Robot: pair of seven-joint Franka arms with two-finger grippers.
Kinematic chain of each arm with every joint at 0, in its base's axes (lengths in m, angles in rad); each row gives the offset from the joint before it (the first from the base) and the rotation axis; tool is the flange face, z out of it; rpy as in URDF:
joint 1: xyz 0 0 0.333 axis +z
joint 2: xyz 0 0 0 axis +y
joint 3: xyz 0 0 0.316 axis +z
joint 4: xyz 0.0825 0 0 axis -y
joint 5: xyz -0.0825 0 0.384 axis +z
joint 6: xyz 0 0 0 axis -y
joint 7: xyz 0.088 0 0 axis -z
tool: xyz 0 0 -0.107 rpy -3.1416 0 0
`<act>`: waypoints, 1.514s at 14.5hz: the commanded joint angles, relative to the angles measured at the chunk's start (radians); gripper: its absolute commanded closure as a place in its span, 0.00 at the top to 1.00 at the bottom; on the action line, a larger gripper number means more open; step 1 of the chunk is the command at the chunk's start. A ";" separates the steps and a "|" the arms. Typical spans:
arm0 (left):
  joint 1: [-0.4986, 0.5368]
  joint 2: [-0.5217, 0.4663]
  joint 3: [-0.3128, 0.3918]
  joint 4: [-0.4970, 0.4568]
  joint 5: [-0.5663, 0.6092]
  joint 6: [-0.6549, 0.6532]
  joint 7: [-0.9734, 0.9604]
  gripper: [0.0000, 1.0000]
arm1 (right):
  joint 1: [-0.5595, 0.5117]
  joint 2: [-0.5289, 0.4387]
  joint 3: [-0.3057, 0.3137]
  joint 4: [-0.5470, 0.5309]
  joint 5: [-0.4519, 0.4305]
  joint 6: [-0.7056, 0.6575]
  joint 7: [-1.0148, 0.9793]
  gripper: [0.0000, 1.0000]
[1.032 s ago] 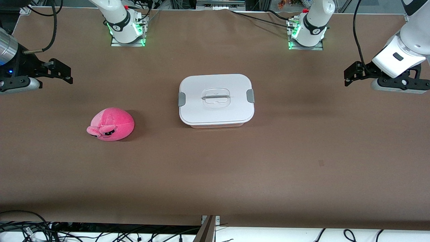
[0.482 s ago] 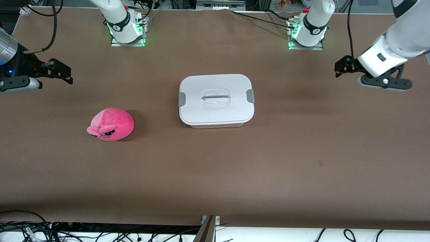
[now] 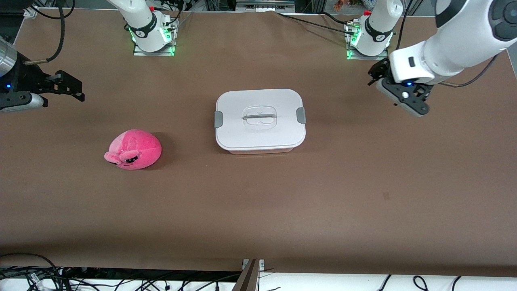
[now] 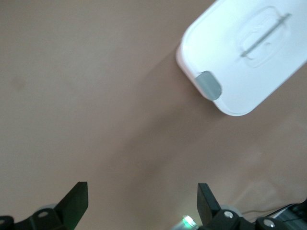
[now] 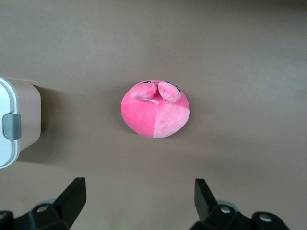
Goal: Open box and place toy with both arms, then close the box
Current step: 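Move the left gripper over the white lid and grasp its handle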
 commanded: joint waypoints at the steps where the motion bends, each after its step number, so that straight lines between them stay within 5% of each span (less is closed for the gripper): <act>1: -0.122 0.088 0.006 0.033 -0.017 0.085 0.141 1.00 | -0.013 0.001 0.001 0.015 0.020 -0.002 -0.021 1.00; 6: -0.323 0.274 0.007 0.071 -0.060 0.243 0.188 1.00 | -0.011 0.001 0.006 0.015 0.020 0.001 -0.021 1.00; 15: -0.478 0.427 0.007 0.070 -0.058 0.579 0.231 1.00 | 0.000 0.027 0.014 0.015 0.018 0.030 -0.023 1.00; 16: -0.481 0.441 0.007 0.070 -0.058 0.597 0.233 0.87 | -0.002 0.027 0.014 0.015 0.018 0.030 -0.023 1.00; 18: -0.498 0.450 0.007 0.070 -0.058 0.608 0.233 0.40 | -0.002 0.027 0.014 0.012 0.018 0.030 -0.024 1.00; 20: -0.501 0.452 0.007 0.067 -0.060 0.608 0.233 0.07 | -0.002 0.028 0.014 0.012 0.018 0.030 -0.024 1.00; 22: -0.500 0.450 0.007 0.065 -0.060 0.608 0.233 0.00 | -0.002 0.032 0.014 0.012 0.018 0.030 -0.024 1.00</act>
